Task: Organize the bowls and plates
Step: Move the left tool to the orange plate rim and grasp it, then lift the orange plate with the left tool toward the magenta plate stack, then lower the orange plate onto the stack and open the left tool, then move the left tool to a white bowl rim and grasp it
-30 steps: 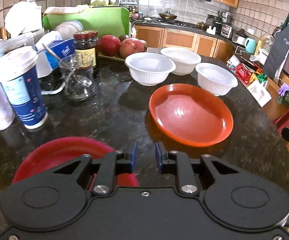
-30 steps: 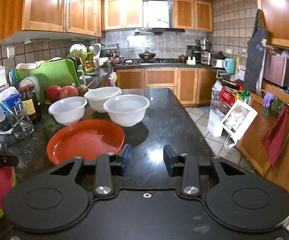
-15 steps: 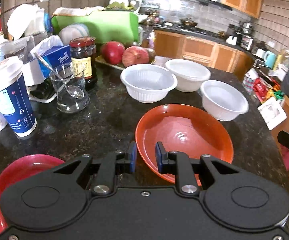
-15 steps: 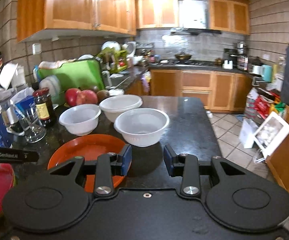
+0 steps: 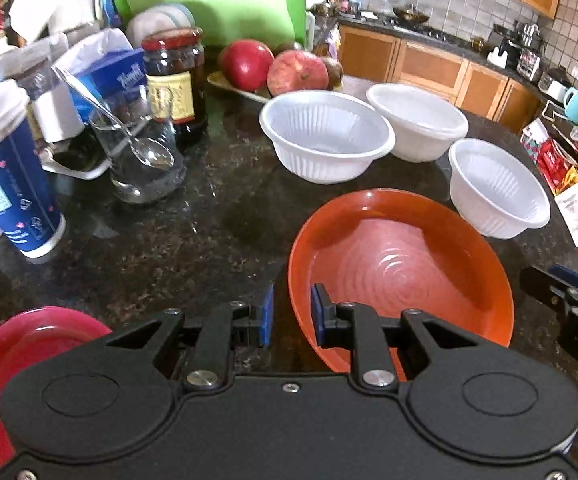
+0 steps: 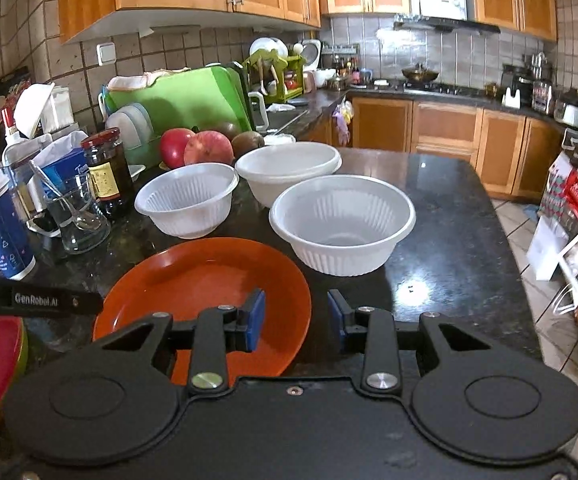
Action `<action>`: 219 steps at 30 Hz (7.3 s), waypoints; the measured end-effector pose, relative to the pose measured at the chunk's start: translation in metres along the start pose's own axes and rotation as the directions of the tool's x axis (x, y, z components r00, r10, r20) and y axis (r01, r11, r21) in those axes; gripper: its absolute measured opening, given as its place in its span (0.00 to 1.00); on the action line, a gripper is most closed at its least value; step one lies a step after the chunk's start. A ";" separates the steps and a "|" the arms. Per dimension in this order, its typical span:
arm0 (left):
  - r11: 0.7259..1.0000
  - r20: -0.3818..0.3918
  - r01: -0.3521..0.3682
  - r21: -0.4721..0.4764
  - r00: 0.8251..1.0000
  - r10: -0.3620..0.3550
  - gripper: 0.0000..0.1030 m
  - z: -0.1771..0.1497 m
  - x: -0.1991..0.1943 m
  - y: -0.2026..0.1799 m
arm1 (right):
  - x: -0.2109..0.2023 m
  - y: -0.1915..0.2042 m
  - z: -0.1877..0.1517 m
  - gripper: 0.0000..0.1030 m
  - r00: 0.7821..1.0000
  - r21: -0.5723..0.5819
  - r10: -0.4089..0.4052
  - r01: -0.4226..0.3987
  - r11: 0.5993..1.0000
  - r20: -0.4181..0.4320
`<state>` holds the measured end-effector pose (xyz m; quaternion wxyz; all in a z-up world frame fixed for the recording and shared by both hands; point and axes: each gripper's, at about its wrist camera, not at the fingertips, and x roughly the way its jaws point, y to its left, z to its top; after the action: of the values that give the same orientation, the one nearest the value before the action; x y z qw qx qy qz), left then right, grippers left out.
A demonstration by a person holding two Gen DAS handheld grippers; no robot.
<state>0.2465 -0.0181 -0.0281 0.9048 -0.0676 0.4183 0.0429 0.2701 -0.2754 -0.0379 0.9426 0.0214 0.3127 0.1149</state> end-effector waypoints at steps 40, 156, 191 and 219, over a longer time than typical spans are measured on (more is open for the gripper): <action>1.000 -0.071 0.001 0.026 0.997 0.001 0.21 0.010 0.035 -0.006 | 0.052 -0.005 -0.004 0.14 0.992 -0.008 0.002 -0.003 1.000 -0.124; 0.980 0.103 0.098 0.174 0.988 -0.117 0.19 -0.069 -0.077 0.220 | -0.058 0.265 -0.086 0.16 0.993 -0.014 -0.110 0.109 0.994 -0.050; 0.955 0.065 0.189 0.230 0.976 -0.209 0.19 -0.059 -0.080 0.178 | -0.084 0.218 -0.085 0.16 0.984 0.110 -0.177 0.180 0.977 -0.034; 0.970 0.083 0.141 0.199 0.984 -0.160 0.19 -0.007 -0.059 -0.040 | -0.114 -0.049 -0.016 0.16 0.980 0.078 -0.158 0.149 0.986 0.119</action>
<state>0.2082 -0.0604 0.0161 0.9272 -0.0092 0.3691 -0.0632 0.1820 -0.3494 0.0102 0.9650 0.0369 0.2579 0.0292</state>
